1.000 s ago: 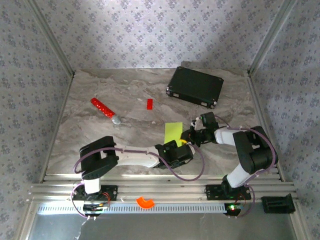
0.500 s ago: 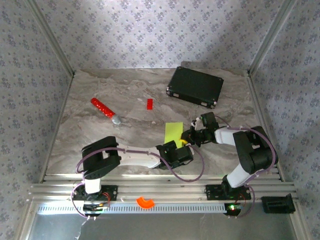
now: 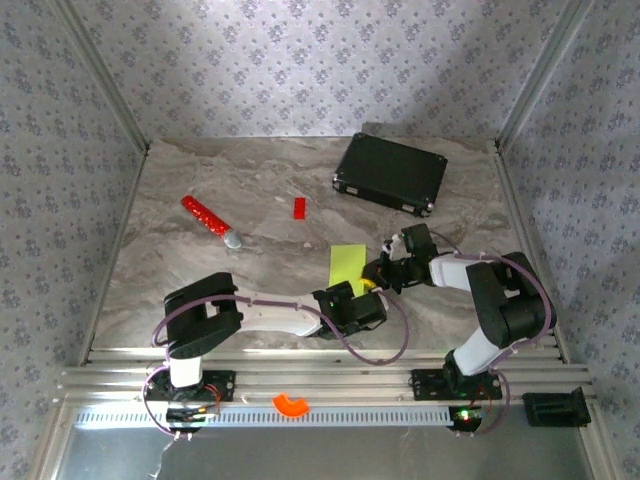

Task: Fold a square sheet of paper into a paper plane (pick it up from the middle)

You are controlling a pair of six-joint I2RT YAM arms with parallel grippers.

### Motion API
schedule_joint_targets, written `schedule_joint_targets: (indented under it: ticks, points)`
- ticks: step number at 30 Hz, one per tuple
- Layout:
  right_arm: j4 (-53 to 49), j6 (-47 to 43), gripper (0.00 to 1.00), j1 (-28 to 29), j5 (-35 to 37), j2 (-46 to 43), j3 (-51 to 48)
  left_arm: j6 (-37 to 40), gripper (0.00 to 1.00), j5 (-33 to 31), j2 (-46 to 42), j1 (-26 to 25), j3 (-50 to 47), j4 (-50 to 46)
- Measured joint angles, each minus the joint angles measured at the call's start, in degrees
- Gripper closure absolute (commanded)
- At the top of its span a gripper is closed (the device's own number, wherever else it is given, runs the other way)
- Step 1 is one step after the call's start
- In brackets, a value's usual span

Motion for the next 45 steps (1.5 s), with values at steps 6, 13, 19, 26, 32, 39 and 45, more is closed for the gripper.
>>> schedule_joint_targets:
  ticks: [6,13,19,26,32,39,45]
  points:
    - [-0.2,0.0,0.93,-0.2,0.0,0.0,0.0,0.0,0.27,0.0,0.0,0.0,0.8,0.3]
    - [-0.3,-0.2,0.93,-0.4,0.1,0.0,0.0,0.0,0.34,0.0,0.0,0.0,0.9,0.5]
    - [-0.8,-0.3,0.93,-0.5,0.1,0.0,0.0,0.0,0.35,-0.2,0.0,0.0,0.9,0.5]
    - [-0.9,-0.4,0.92,-0.5,0.2,0.0,0.0,0.0,0.48,-0.4,0.0,0.0,0.9,0.8]
    - [-1.1,-0.4,0.92,-0.5,0.2,0.0,0.0,0.0,0.61,-0.4,0.0,0.0,0.9,1.4]
    - [-1.1,-0.4,0.92,-0.5,0.2,0.0,0.0,-0.3,0.71,-0.8,0.0,0.0,0.9,1.4]
    - [-1.2,-0.4,0.92,-0.5,0.2,0.0,0.0,-0.5,0.83,-0.8,0.0,0.0,0.9,1.4]
